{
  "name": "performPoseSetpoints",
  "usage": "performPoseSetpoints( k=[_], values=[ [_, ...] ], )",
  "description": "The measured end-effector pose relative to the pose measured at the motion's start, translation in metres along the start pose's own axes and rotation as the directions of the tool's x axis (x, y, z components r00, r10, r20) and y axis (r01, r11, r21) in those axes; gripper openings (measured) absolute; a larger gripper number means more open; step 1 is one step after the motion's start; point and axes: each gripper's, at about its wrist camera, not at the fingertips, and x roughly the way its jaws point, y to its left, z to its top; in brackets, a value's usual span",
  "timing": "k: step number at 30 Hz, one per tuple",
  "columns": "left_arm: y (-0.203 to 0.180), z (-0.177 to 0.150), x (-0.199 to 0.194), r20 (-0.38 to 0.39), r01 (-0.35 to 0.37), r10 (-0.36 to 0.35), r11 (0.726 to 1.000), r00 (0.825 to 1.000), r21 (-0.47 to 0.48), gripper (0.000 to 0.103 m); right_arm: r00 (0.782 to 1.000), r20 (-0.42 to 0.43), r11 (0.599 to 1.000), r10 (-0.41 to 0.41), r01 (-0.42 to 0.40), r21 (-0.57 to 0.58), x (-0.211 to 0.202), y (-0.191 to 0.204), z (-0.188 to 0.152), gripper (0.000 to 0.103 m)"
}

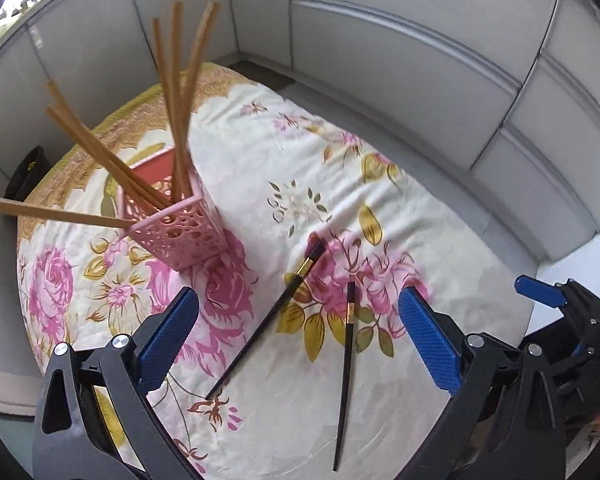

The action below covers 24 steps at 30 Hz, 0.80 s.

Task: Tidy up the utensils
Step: 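Close the left gripper on a black chopstick while the right gripper grasps the other black chopstick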

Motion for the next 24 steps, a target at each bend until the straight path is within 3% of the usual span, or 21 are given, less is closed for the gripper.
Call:
performPoseSetpoints(
  k=[2,4,6,13,22,24],
  values=[
    [-0.004,0.006,0.021,-0.075,-0.010,0.014,0.999,0.997,0.046,0.090,1.000,-0.023,1.000,0.008,-0.008,0.002,0.004,-0.002,-0.005,0.096],
    [-0.006,0.011,0.040,-0.161,0.022,-0.010,0.997,0.987,0.071,0.068,0.999,-0.032,1.000,0.016,-0.016,-0.002,0.006,-0.001,-0.008,0.096],
    [-0.009,0.018,0.058,-0.243,0.064,-0.040,0.994,0.969,0.091,0.055,0.999,-0.044,0.999,0.032,-0.033,-0.011,0.007,0.000,-0.009,0.096],
    [-0.012,0.033,0.104,-0.398,0.077,-0.024,0.990,0.917,0.117,0.027,0.996,-0.067,0.998,0.065,-0.065,0.002,0.012,-0.005,-0.006,0.096],
    [-0.006,0.031,0.138,-0.450,0.071,-0.007,0.990,0.893,0.126,0.026,0.992,-0.102,0.996,0.079,-0.076,0.037,0.025,-0.015,-0.003,0.096],
    [-0.001,0.032,0.141,-0.450,0.099,-0.042,0.990,0.892,0.104,0.025,0.992,-0.104,0.997,0.073,-0.070,0.037,0.026,-0.015,-0.002,0.096]
  ],
)
